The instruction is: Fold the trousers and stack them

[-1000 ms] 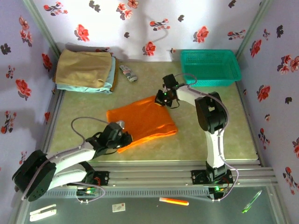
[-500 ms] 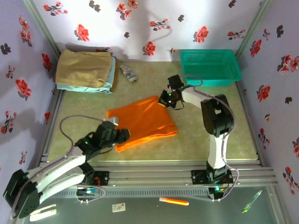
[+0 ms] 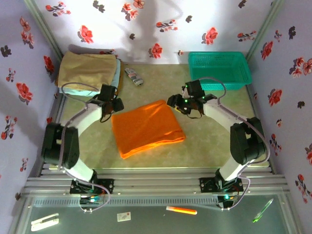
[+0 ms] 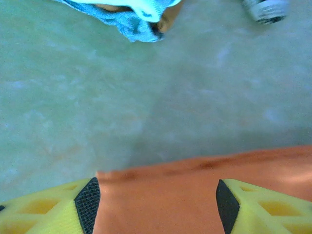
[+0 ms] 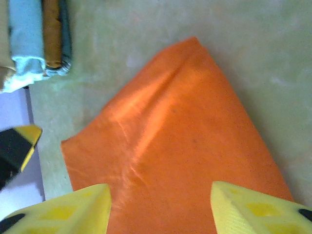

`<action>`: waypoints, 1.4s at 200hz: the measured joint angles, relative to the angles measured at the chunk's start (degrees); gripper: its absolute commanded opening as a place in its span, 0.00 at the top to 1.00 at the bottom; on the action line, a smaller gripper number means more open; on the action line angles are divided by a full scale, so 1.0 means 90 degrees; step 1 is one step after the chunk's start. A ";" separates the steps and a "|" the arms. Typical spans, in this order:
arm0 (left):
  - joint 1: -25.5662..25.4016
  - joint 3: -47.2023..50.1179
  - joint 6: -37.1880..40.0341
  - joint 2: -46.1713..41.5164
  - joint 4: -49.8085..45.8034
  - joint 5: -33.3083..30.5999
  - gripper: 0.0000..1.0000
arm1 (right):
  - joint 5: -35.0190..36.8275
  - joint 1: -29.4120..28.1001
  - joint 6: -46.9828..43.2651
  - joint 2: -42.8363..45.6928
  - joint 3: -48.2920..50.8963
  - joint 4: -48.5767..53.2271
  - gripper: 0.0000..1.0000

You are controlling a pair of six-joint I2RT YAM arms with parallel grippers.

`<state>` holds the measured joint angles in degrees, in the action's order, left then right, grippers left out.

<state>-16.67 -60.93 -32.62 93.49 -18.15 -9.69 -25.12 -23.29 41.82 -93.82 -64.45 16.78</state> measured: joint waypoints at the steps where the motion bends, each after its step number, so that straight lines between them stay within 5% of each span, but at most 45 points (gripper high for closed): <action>1: 0.0012 -0.0022 0.0012 0.0036 0.0000 -0.0002 0.34 | -0.0002 0.0000 0.0000 0.0000 0.0015 0.0000 0.38; 41: 0.0401 -0.1605 0.0697 0.1736 0.0299 -0.0046 0.33 | -0.0143 0.0019 -0.0032 0.0002 0.0459 -0.0255 0.30; 109: 0.0563 -0.3276 0.1073 0.3196 -0.0304 0.0092 0.40 | -0.0546 0.0333 0.0090 -0.0126 0.0644 -0.1037 0.27; 179: 0.0699 -0.4048 0.0784 0.3636 -0.0920 0.0362 0.92 | -0.0765 0.0529 0.0192 -0.0440 0.0714 -0.1328 0.27; 184: 0.0704 -0.4073 0.0765 0.3636 -0.0959 0.0393 1.00 | -0.0767 0.0549 0.0192 -0.0440 0.0714 -0.1341 0.28; 224: 0.0726 -0.3900 0.0634 0.3543 -0.0826 0.0532 1.00 | -0.0811 0.0675 0.0240 -0.0440 0.0714 -0.1365 0.30; 280: 0.0510 -0.2183 0.0415 0.2667 0.0622 0.0328 1.00 | -0.0811 0.0685 0.0238 -0.0408 0.0714 -0.1362 0.31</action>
<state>-12.08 -80.58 -28.88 117.49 -12.56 -6.74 -32.42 -17.12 43.97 -97.49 -58.02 4.51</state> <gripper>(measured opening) 0.089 0.695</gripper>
